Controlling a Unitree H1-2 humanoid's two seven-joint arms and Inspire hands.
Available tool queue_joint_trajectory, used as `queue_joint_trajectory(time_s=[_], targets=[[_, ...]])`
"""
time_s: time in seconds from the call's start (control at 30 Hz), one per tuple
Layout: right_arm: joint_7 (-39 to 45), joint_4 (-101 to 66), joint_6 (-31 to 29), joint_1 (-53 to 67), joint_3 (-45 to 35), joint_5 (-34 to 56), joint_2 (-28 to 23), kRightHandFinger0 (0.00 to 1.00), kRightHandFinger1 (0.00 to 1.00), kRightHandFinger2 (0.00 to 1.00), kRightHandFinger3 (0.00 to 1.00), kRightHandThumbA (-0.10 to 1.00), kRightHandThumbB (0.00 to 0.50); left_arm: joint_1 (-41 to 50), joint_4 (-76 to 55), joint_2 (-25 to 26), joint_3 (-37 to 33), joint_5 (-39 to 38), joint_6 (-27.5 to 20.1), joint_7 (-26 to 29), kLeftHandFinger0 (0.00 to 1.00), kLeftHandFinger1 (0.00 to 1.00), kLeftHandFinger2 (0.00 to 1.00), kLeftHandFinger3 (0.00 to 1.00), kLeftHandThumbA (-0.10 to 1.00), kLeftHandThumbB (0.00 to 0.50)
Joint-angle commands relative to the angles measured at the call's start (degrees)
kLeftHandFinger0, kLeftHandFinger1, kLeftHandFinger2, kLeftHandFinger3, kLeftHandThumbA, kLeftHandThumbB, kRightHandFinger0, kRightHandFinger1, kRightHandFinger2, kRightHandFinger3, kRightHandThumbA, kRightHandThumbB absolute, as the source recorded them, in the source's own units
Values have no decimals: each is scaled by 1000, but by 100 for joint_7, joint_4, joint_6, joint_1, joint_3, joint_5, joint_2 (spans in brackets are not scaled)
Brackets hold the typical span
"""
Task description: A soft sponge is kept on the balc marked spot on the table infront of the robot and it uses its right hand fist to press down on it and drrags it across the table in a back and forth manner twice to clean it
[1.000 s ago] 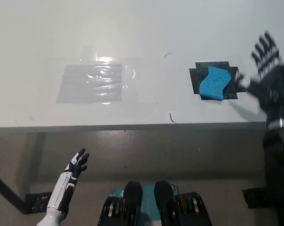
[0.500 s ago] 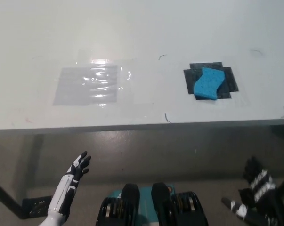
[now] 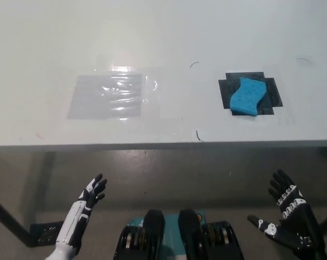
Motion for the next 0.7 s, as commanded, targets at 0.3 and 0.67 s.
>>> queue_joint_trajectory(time_s=[0.3, 0.67], targets=[[90, 107, 171, -569, -34, -113, -108, 1000, 1000, 1000, 1000, 1000, 206, -142, -202, 49, -18, -6, 88, -12, 1000, 1000, 1000, 1000, 1000, 28], [105, 61, 76, -509, -21, -225, -87, 1000, 1000, 1000, 1000, 1000, 188, -179, -232, 42, -33, 32, 168, -3, 1000, 1000, 1000, 1000, 1000, 17]])
